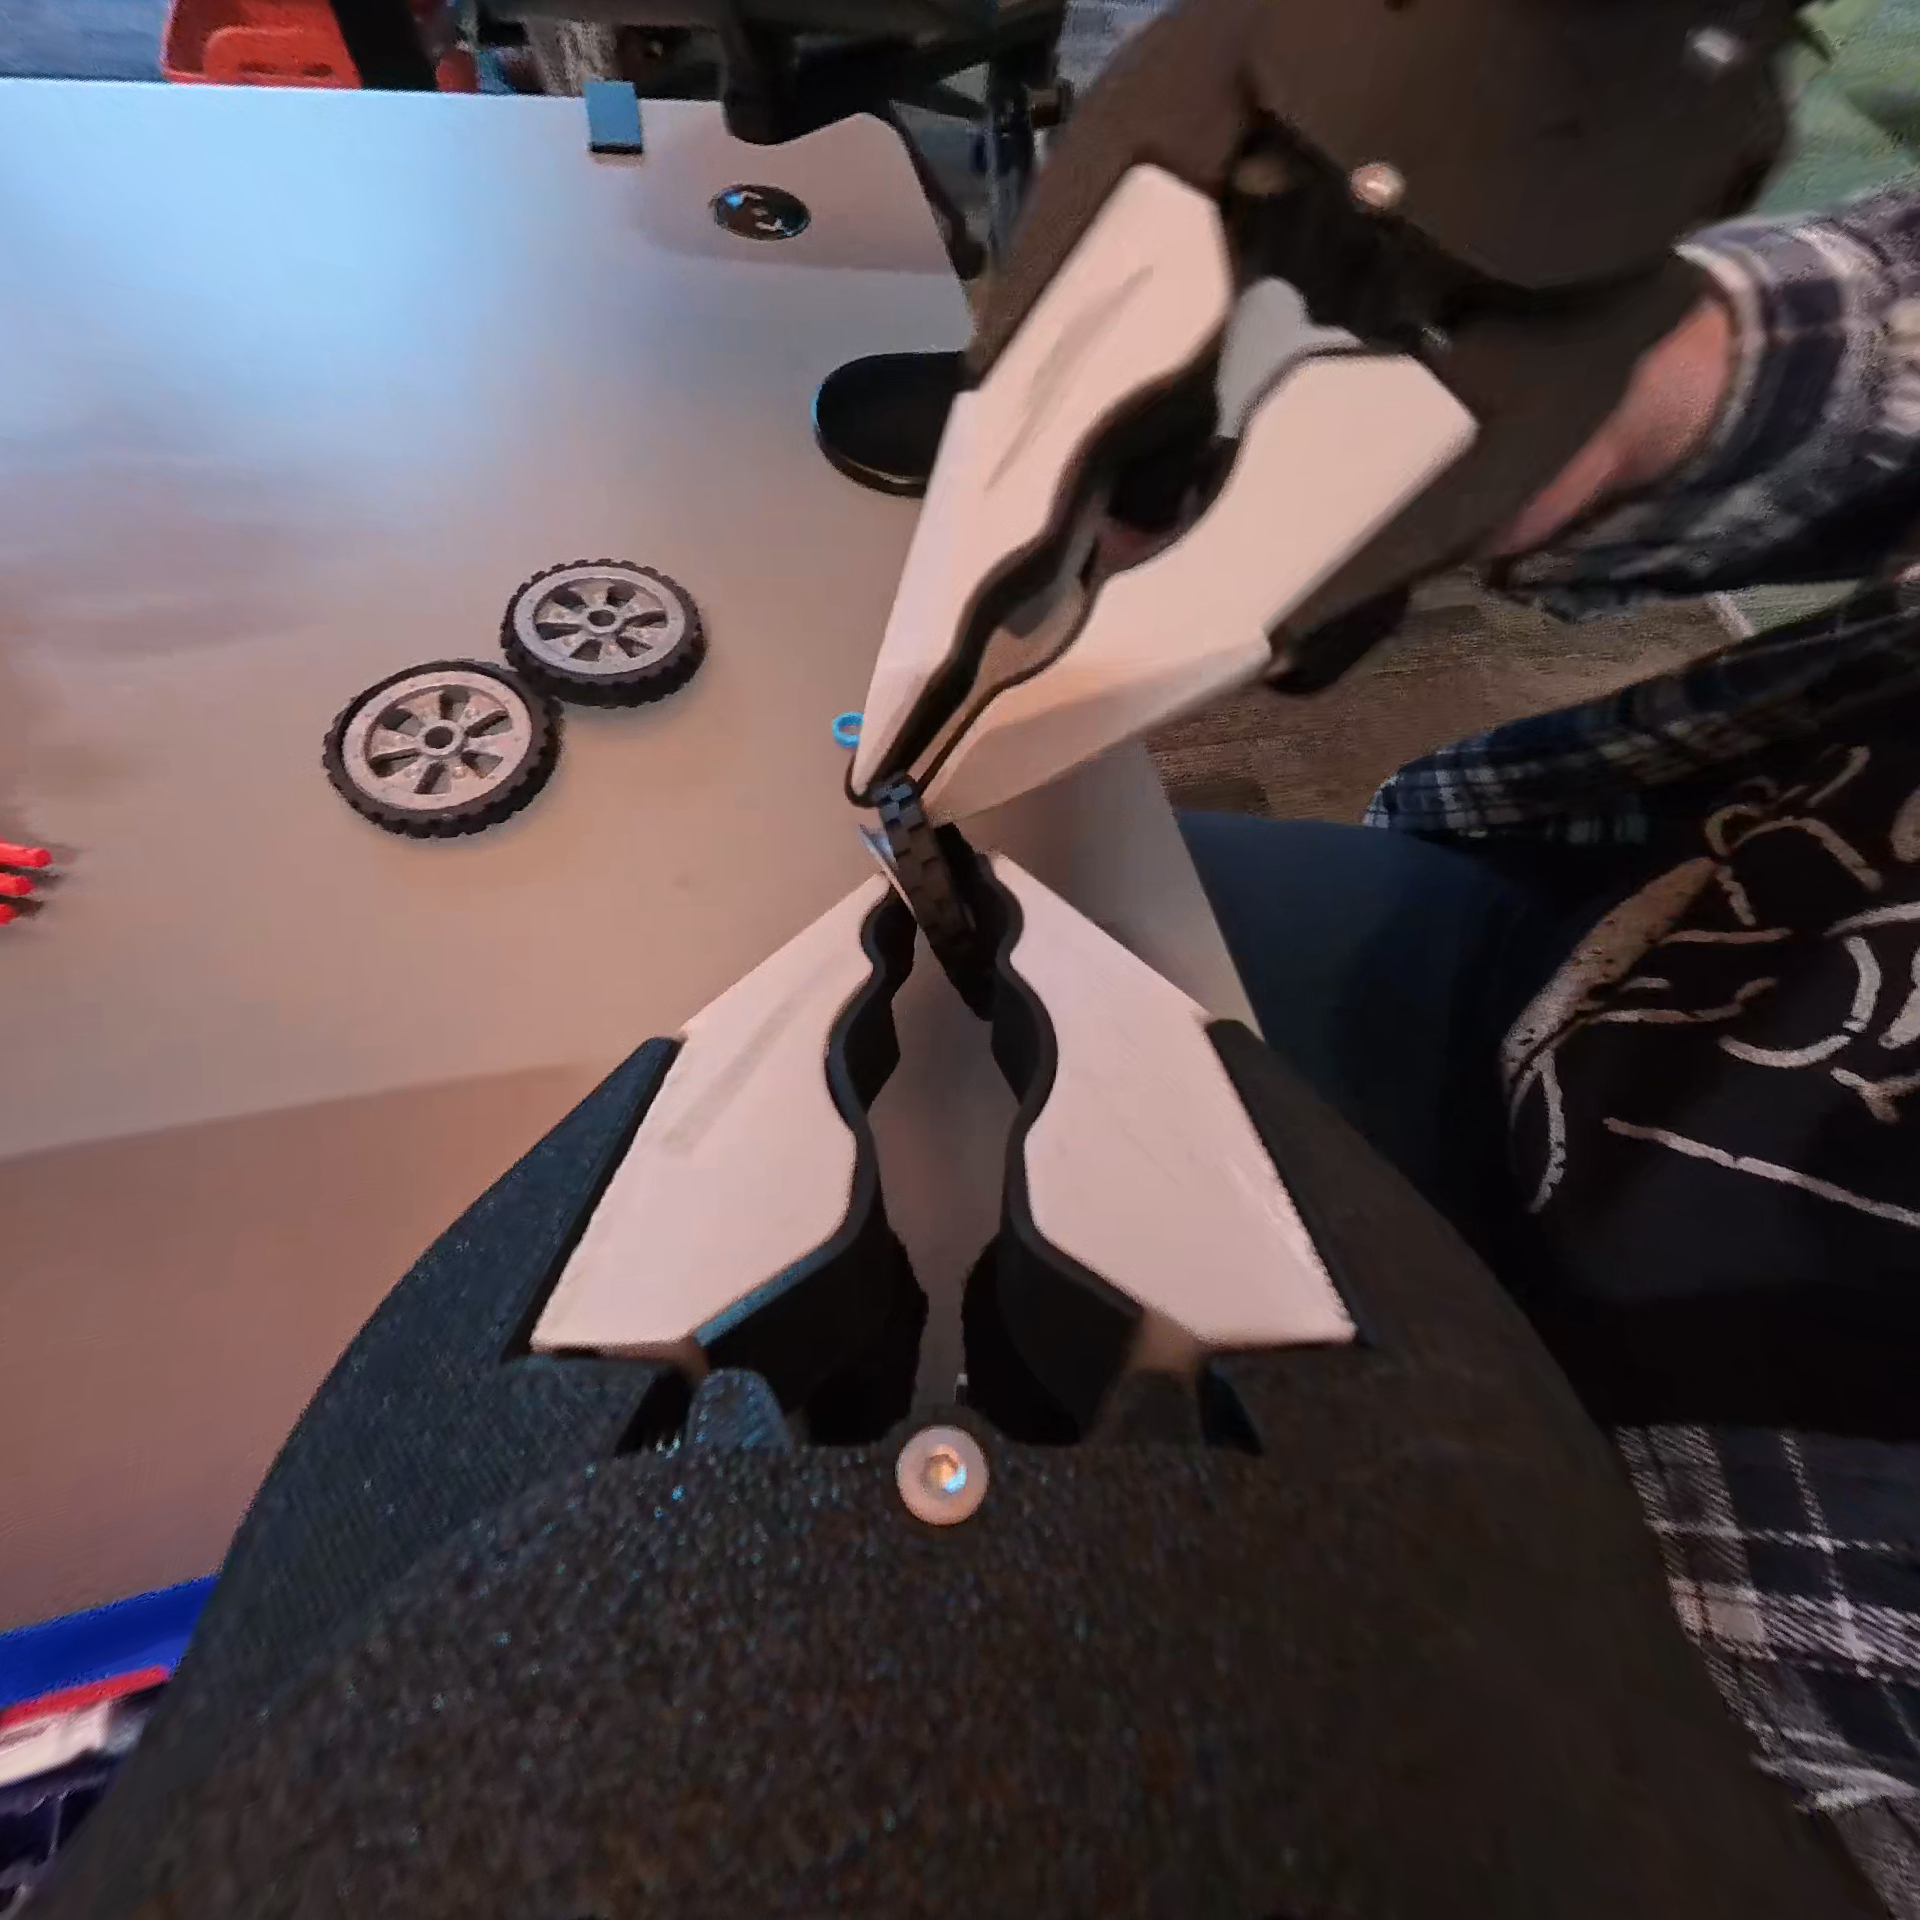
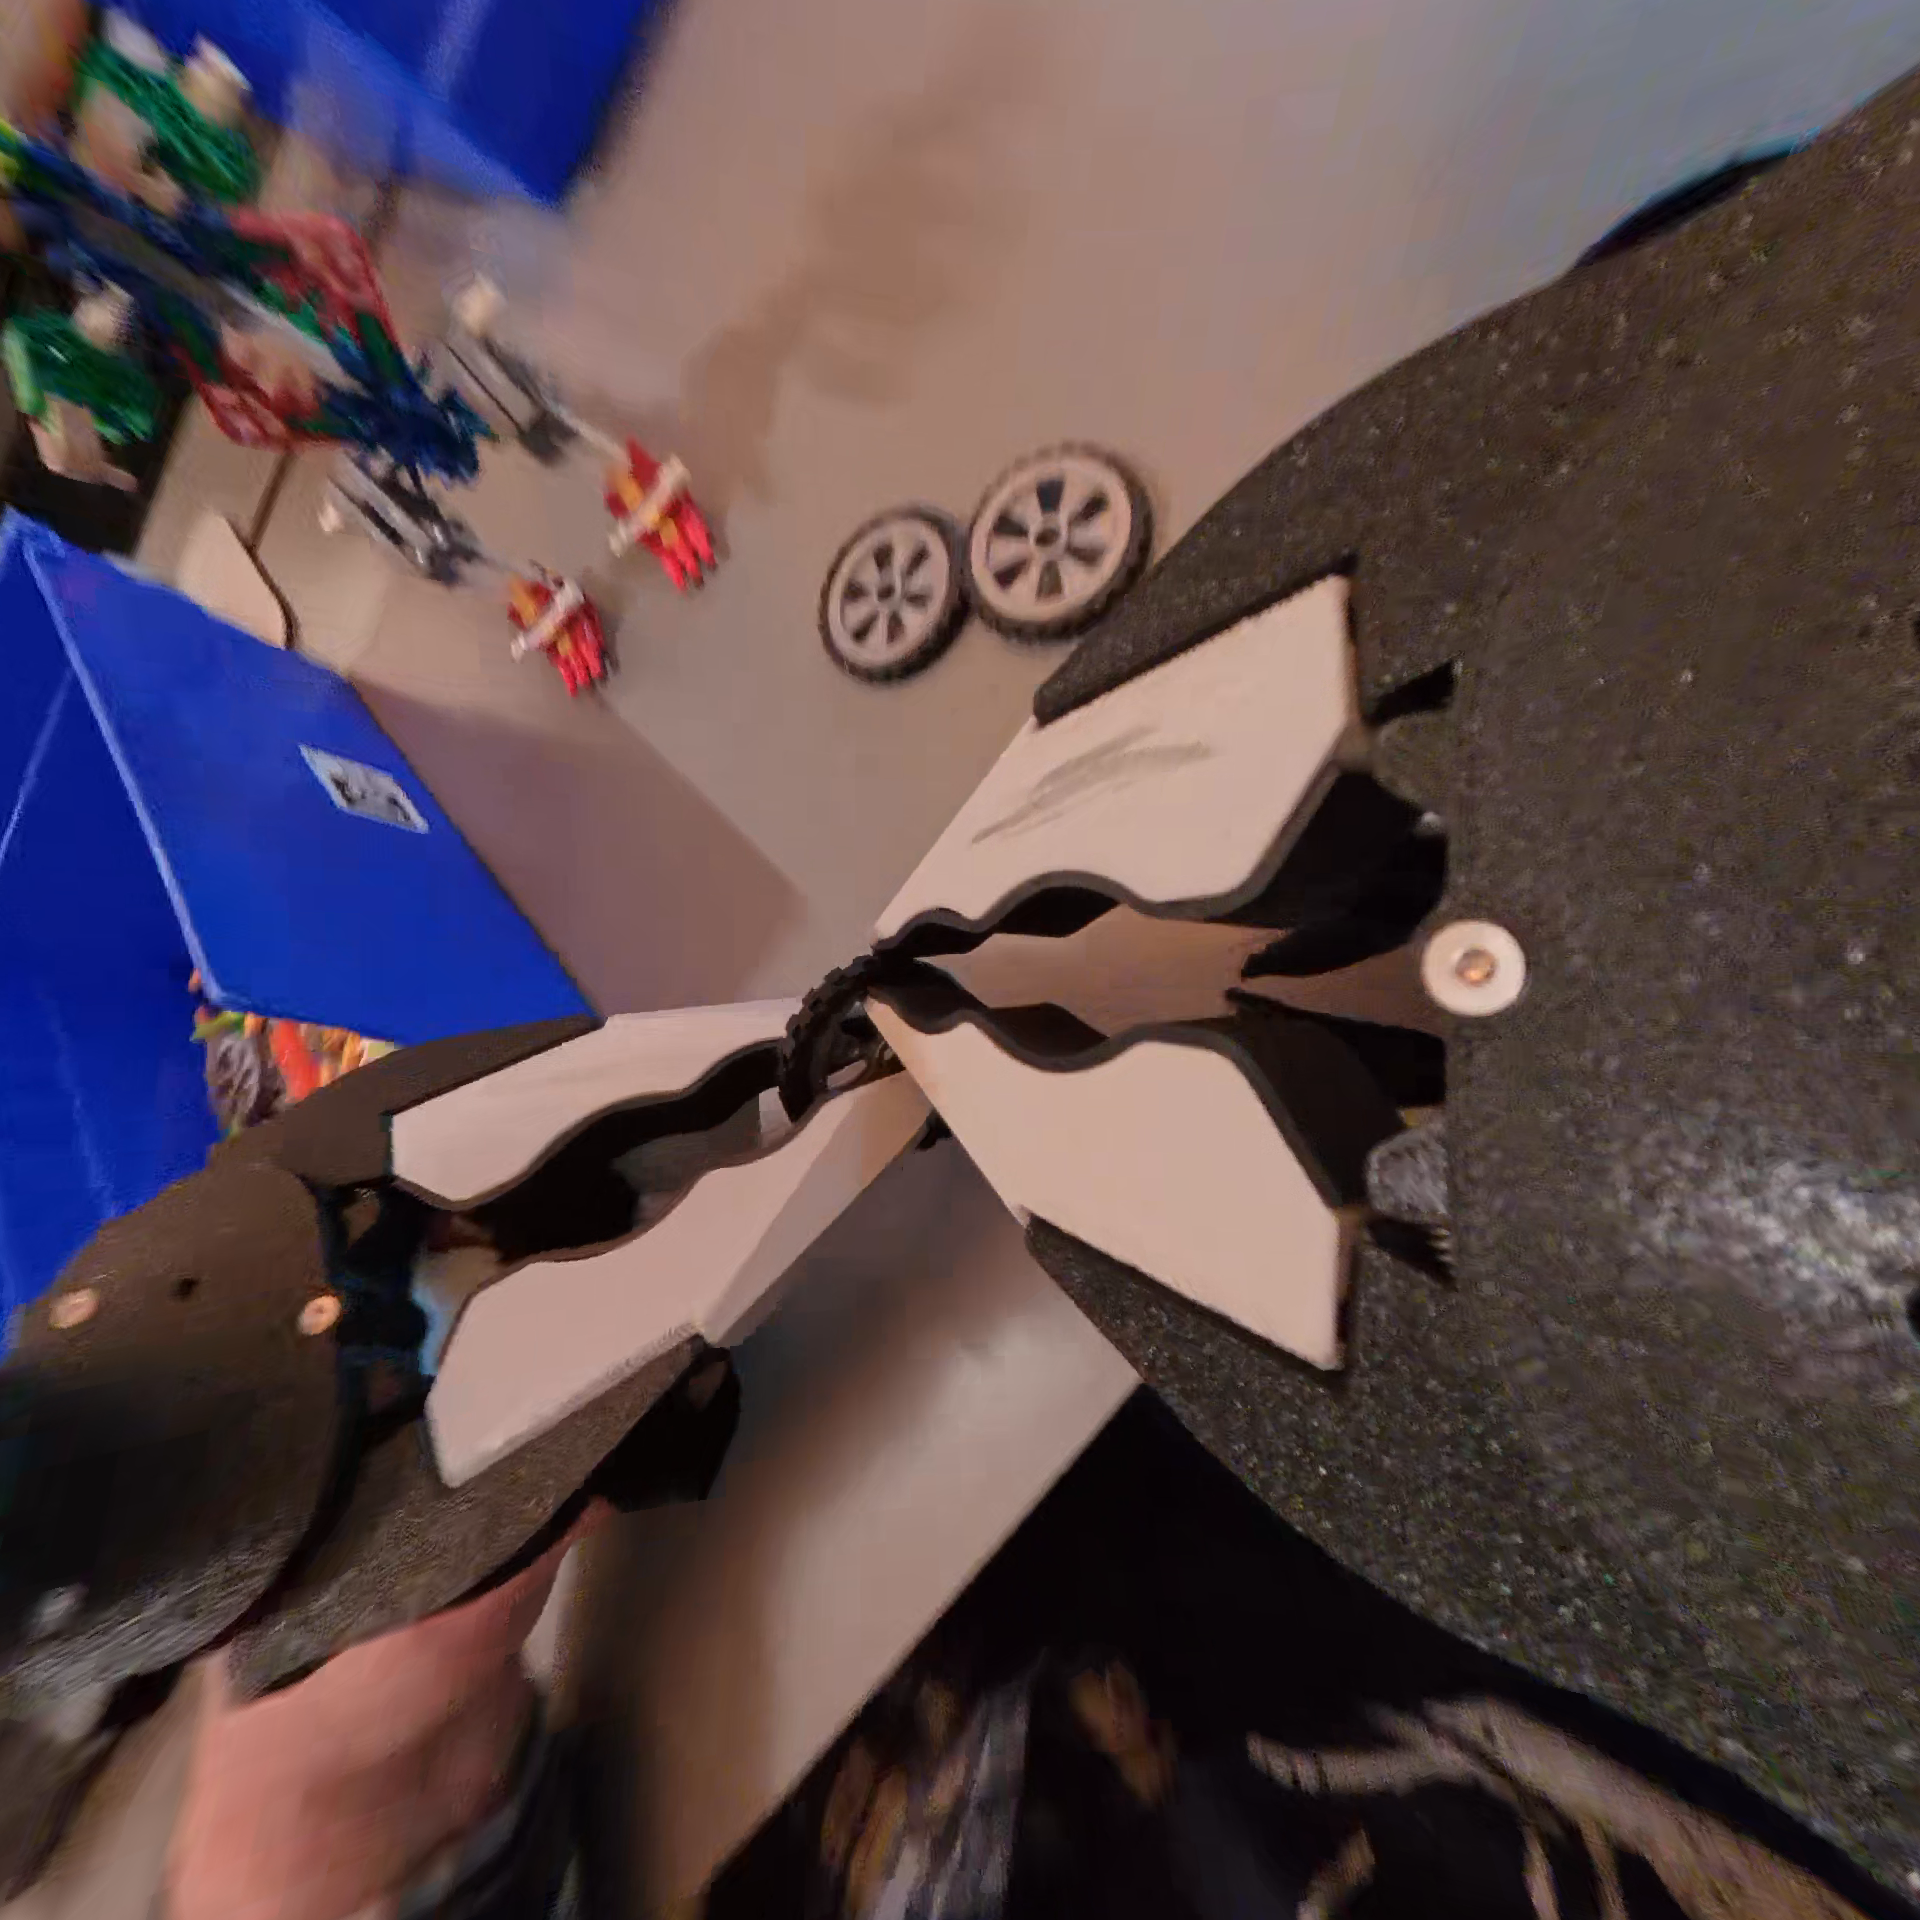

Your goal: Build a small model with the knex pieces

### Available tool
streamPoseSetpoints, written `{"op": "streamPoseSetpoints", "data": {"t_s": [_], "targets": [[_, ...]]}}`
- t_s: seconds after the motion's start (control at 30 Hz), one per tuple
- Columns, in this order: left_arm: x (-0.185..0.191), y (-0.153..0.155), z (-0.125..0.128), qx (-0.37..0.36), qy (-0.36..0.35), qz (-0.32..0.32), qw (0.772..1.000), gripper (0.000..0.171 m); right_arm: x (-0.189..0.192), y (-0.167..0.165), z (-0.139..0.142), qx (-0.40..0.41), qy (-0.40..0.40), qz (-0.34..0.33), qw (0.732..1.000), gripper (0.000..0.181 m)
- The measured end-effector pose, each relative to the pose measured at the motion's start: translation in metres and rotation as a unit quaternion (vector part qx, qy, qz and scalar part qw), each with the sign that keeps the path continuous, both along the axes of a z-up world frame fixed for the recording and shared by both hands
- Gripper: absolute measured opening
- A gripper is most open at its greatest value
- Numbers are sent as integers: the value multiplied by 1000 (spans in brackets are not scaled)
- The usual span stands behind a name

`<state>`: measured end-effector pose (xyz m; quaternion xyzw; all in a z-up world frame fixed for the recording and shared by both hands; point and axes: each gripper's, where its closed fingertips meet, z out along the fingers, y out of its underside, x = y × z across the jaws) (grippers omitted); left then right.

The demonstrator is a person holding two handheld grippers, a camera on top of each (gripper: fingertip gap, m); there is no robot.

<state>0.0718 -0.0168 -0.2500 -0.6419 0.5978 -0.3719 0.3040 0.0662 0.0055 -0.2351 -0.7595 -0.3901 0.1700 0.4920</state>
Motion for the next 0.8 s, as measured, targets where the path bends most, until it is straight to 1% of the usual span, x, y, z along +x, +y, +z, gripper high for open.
{"op": "streamPoseSetpoints", "data": {"t_s": [0.03, 0.1, 0.13, 0.2, 0.3, 0.6, 0.8], "targets": [[0, -3, 0, -7, -2, -9, 1000, 10, -1, -3, 0, -30, 27, 20, 999, 3], [-2, -11, -5, 3, 17, -34, 999, 10, -2, -11, -5, -77, 52, 62, 994, 3], [-1, -14, -4, 5, 13, -44, 999, 10, -2, -16, -5, -98, 69, 85, 989, 2], [-1, -24, 5, -16, -15, -68, 997, 9, -3, -25, 3, -132, 117, 129, 976, 2], [-1, -30, 10, -29, -29, -88, 995, 9, -4, -32, 9, -162, 147, 167, 961, 2], [-9, -49, 32, -79, -77, -157, 982, 9, -12, -50, 31, -213, 231, 242, 918, 2], [-18, -65, 48, -126, -108, -207, 964, 9, -20, -66, 47, -231, 278, 274, 891, 1]]}}
